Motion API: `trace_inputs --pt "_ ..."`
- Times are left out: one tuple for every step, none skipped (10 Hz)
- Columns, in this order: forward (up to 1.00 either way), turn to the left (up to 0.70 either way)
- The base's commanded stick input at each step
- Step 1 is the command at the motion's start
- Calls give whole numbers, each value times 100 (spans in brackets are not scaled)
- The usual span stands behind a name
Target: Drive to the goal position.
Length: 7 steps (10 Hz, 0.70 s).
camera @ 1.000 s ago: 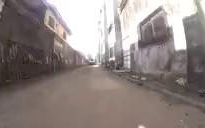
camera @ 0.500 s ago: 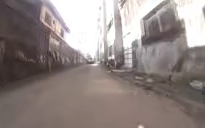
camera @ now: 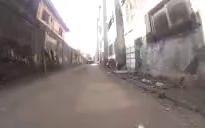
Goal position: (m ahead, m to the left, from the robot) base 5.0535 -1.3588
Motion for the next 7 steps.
trace_inputs --pt "100 0" --pt "100 0" --pt "100 0" --pt "100 0" --pt "100 0" --pt "100 0" --pt "100 0"
